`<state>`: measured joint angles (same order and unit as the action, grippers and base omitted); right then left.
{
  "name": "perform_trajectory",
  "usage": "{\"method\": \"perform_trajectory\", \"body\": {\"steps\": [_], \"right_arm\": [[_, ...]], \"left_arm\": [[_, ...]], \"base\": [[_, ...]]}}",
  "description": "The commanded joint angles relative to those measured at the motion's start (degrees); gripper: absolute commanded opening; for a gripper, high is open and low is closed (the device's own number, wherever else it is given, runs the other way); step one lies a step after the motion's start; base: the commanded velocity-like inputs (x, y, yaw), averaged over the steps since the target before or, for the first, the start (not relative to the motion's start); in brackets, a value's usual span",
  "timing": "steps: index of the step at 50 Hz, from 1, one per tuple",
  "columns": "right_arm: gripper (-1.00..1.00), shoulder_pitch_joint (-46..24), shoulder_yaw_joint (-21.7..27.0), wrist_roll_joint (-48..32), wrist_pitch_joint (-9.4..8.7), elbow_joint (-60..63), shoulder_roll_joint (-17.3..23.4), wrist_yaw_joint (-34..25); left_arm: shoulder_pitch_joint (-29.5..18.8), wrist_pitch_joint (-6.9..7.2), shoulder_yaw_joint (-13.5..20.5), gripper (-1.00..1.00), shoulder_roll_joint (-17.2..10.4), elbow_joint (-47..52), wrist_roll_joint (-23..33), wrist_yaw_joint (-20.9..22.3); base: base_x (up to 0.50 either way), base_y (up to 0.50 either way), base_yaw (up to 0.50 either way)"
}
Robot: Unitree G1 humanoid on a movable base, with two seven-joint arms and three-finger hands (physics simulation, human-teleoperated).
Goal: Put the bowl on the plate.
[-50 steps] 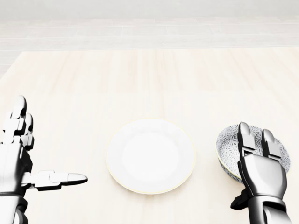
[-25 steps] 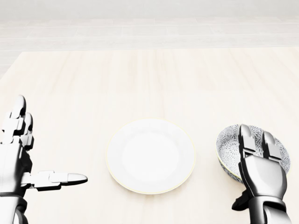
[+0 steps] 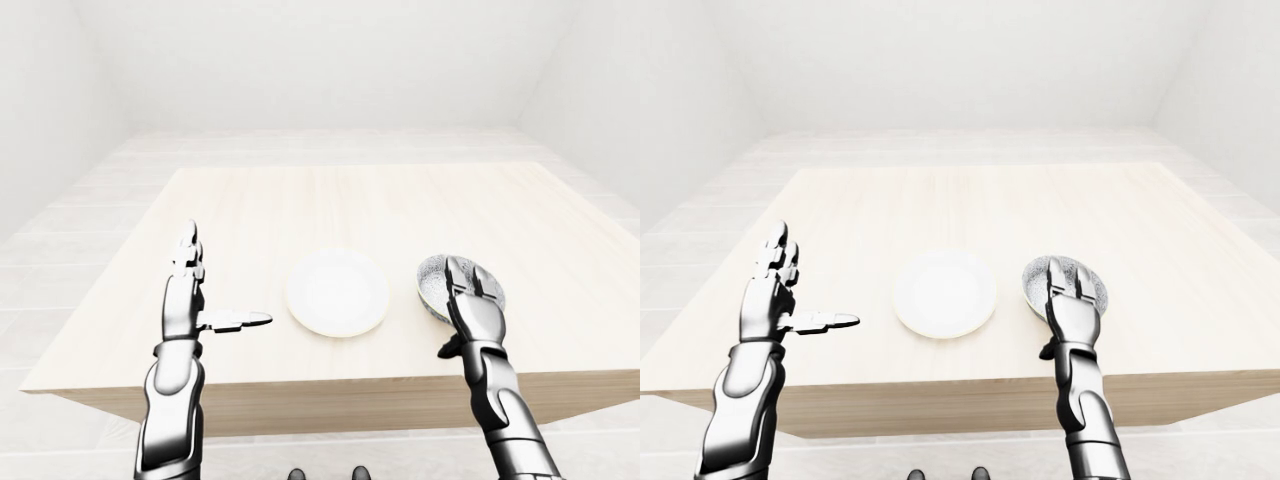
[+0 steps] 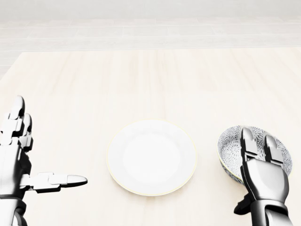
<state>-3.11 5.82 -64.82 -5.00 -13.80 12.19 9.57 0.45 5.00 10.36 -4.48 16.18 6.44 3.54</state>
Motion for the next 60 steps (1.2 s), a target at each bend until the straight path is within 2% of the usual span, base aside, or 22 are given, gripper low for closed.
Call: {"method": "perform_trajectory", "body": {"steps": [1,6,7,8,9,16,37,60], "right_arm": [[1.00,0.29,0.08,0.06,0.00,0.68,0.15,-0.35],[1.00,0.40,0.23,0.05,0.00,0.70,0.20,-0.24],[0.75,0.36,0.26,0.10,0.00,0.59,0.19,-0.20],[0.38,0.30,0.28,0.10,0.00,0.49,0.20,-0.16],[0.14,0.38,0.26,0.03,0.00,0.60,0.21,-0.20],[-0.25,0.60,0.41,-0.01,0.00,1.83,0.08,-0.63],[-0.31,1.28,0.89,-0.31,0.00,3.78,0.03,-1.37],[-0.36,3.21,3.28,-2.93,0.00,15.00,-0.21,-7.46]], "left_arm": [[0.12,0.00,-0.04,1.00,0.06,0.59,0.09,0.06],[0.13,0.00,-0.08,1.00,0.07,0.53,0.18,0.08],[0.10,0.00,-0.09,1.00,0.07,0.49,0.20,0.08],[0.00,0.00,-0.03,1.00,0.09,0.56,0.16,0.02],[-0.14,0.00,0.05,1.00,0.08,0.61,0.12,-0.03],[0.16,0.00,-0.03,1.00,0.08,0.90,0.14,0.07],[0.31,0.00,-0.06,1.00,0.17,0.48,0.12,0.14],[0.37,0.00,-0.15,1.00,0.19,0.52,0.22,0.02]], "base": [[0.00,0.00,0.00],[0.00,0.00,0.00],[0.00,0.00,0.00],[0.00,0.00,0.00],[0.00,0.00,0.00],[0.00,0.00,0.00],[0.00,0.00,0.00],[0.00,0.00,0.00]]}}
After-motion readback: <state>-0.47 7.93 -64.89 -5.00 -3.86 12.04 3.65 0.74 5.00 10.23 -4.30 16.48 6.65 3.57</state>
